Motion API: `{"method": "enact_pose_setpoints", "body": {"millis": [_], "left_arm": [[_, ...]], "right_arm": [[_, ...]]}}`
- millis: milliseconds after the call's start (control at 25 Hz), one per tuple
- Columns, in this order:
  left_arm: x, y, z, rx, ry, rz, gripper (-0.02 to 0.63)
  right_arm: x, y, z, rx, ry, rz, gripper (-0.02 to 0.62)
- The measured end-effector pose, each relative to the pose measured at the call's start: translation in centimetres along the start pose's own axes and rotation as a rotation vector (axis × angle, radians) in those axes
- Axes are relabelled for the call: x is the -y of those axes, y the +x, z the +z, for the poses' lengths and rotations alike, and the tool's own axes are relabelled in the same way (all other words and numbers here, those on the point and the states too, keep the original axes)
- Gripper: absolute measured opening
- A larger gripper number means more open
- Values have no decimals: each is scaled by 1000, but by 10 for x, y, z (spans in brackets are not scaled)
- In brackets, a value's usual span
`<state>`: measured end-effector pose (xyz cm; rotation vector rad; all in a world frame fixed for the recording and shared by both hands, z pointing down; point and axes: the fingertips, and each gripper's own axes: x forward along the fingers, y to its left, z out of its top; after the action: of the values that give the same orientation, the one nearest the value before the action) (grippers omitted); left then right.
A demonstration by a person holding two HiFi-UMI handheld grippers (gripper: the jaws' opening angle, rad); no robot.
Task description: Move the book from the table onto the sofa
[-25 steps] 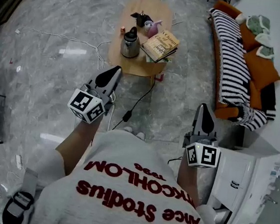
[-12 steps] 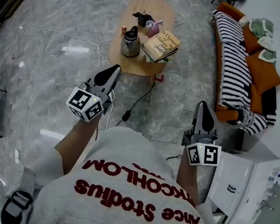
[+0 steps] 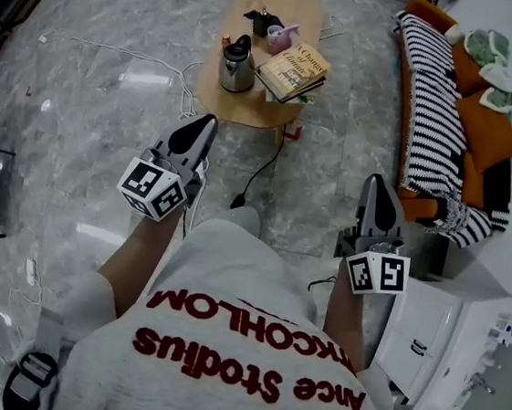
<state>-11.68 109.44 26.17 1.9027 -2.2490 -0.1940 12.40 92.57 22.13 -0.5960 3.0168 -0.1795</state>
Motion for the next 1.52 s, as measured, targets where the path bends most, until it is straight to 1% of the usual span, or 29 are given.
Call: {"method": "enact_pose_setpoints", "body": {"millis": [160, 320, 600, 800, 960, 1200, 1520], "left_arm": [[-3, 8, 0, -1, 6, 14, 17], [-11, 24, -4, -8, -8, 22, 17], [-37, 86, -6, -5, -27, 1, 17], [-80, 140, 17, 27, -33, -6, 17], [-120, 184, 33, 36, -20, -13, 17], [-167, 238, 40, 12, -8, -47, 17], [-209, 282, 31, -36, -16, -67, 17]], "right_arm": [[11, 9, -6, -2, 15, 13, 27], [19, 25, -7, -2, 18, 25, 28], [46, 72, -15, -26, 26, 27, 27], [63, 135, -13, -48, 35, 33, 28], [75, 194, -5, -53, 3, 52, 28], [95, 261, -6, -62, 12, 30, 28], [102, 327, -22, -103, 25, 43, 28]]}}
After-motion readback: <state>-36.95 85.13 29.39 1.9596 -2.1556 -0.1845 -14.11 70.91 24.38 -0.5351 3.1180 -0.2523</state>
